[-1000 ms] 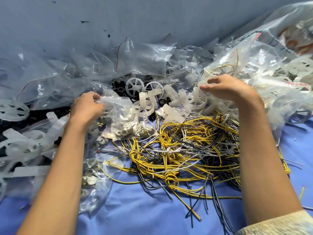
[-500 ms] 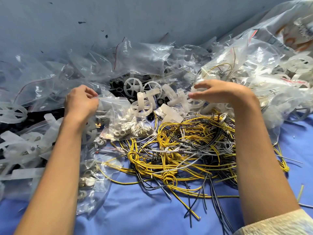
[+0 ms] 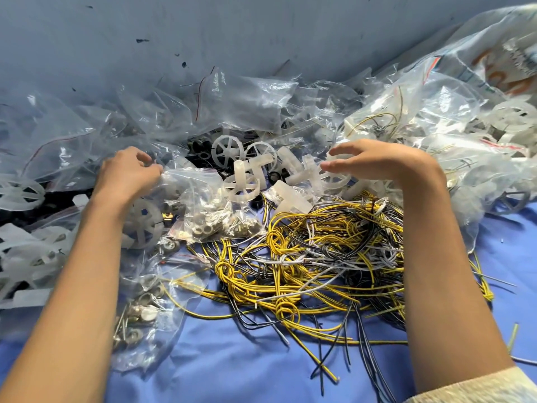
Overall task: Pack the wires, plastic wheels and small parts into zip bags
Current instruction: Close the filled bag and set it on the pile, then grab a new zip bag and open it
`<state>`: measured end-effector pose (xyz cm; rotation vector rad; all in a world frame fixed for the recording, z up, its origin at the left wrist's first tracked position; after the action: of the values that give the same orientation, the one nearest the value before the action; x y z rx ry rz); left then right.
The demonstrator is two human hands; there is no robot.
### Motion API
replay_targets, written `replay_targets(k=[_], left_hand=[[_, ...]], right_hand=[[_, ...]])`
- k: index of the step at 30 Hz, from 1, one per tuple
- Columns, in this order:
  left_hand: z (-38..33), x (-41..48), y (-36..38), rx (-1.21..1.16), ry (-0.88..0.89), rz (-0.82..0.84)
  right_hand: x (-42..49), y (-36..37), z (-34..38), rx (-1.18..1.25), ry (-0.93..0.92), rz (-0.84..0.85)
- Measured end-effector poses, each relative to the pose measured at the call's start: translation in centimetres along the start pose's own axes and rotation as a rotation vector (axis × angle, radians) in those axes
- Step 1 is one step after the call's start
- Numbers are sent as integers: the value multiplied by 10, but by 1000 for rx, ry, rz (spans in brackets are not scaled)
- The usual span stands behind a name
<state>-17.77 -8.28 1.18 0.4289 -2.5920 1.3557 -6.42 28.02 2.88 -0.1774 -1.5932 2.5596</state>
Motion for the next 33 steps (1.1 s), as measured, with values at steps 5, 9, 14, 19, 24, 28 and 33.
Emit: replay_targets(k=[5,9,14,19,24,28,33], left_hand=[[13,45,20,237,-40,78],[26,58,54,467,-8,324],[14,62,46,662,175,170],[-14,54,13,473,138,-40],[-92,30,-31,62,251,-121],[-146,-28,-18,-13,519,322],[-156,-89,2,-35,623,722]], right_hand=[[0,5,1,3,-14,36],[1,8,-1,27,-21,61],[-1,8,3,59,-42,64],[-5,-3,21,66,-120,-5],[-9,-9,52,188,-226,-55],[-10,-8,70,314,-283,-91],[-20,-17,86,328,-390,-143]])
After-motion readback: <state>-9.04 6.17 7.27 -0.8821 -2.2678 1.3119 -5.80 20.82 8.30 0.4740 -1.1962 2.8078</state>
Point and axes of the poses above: each hand's wrist, its own x-axis towards the middle knuckle, its own y-axis out of the palm, z = x × y, the point moved 10 cm from there along x, towards the middle knuckle, and after that the axes turned 6 degrees about -z, right-handed, at the moved point
